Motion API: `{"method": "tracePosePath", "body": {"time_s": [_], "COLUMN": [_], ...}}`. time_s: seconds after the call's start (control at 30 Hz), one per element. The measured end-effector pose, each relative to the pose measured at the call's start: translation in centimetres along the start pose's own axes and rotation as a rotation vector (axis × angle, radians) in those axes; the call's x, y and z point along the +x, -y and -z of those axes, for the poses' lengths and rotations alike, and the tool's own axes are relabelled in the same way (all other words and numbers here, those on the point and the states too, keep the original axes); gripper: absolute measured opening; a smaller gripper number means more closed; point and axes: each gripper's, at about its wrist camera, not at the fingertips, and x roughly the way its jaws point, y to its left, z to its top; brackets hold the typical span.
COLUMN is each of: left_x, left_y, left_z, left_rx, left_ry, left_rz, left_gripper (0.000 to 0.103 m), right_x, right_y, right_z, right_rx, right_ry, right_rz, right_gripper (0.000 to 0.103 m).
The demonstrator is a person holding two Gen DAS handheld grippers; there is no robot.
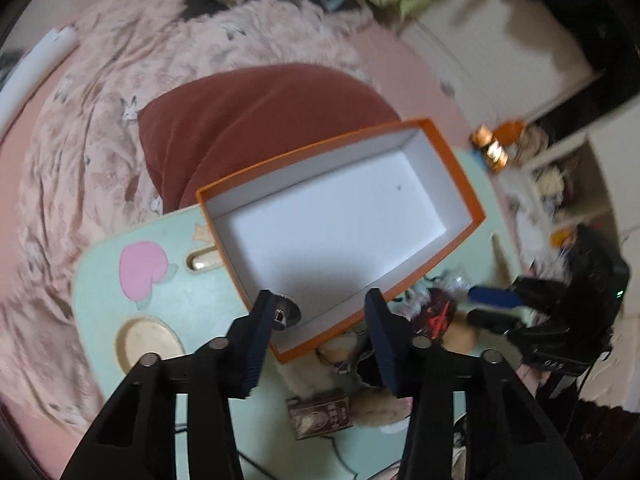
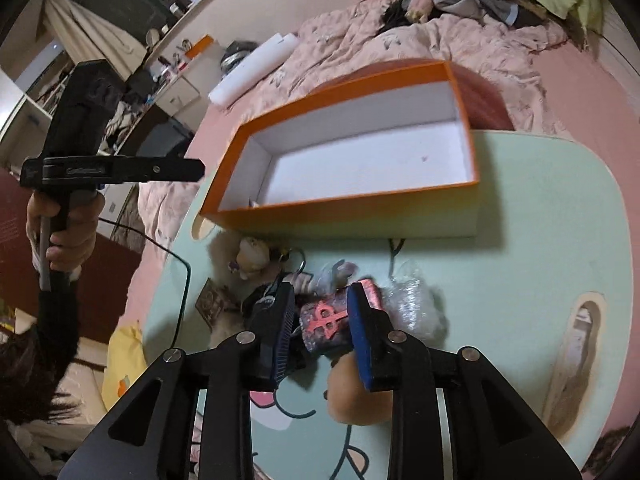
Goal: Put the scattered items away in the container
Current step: 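Grasp the small clear glass charm in the box corner with the left gripper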
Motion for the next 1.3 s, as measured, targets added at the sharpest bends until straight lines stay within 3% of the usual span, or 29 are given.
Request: {"method": "tracePosePath", "body": {"time_s": [0.13,0.3,0.4,0.63,1.03,1.07,1.1,1.3], "left_x": [1.3,4.5,5.9,8.1,9.0,8.9,8.8,8.6], "left_y": [0.8,0.5,0.0,0.0,1.1,1.1,1.1,0.4], "left_z": [-2.2,-2.9,-2.4,-1.7,-1.1,-1.0,-0.8,0.1], "left_rx": [0.024,-0.043,-0.105,-0.149,-0.149,-0.147,-0.141,-0.137], "left_ry": [-0.116,-0.271,-0.322,-0.358,-0.325,-0.313,-0.301,-0.288], "left_rz": [-0.040,-0.085,-0.122,-0.243,-0.261,-0.261,-0.257,-0.265], "left_gripper": [0.020,0.018,0.018,0.018,0.018,0.016,0.001,0.000], "right_x": [0.0,0.4,0.5,0.5,0.0,0.0,-0.1,-0.5], "right_y": [0.9,1.8,2.4,3.4,4.3,4.3,4.4,4.7], "right_z": [-0.1,0.1,0.1,0.1,0.8,0.8,0.9,1.1], "right_rx": [0.038,0.077,0.098,0.126,0.164,0.168,0.171,0.187], "right_ry": [0.015,0.012,0.014,0.022,0.033,0.035,0.036,0.049], "right_rz": [-0.026,-0.071,-0.087,-0.112,-0.118,-0.117,-0.117,-0.114], "right_gripper": [0.029,0.029,0.029,0.029,0.029,0.029,0.029,0.029]}}
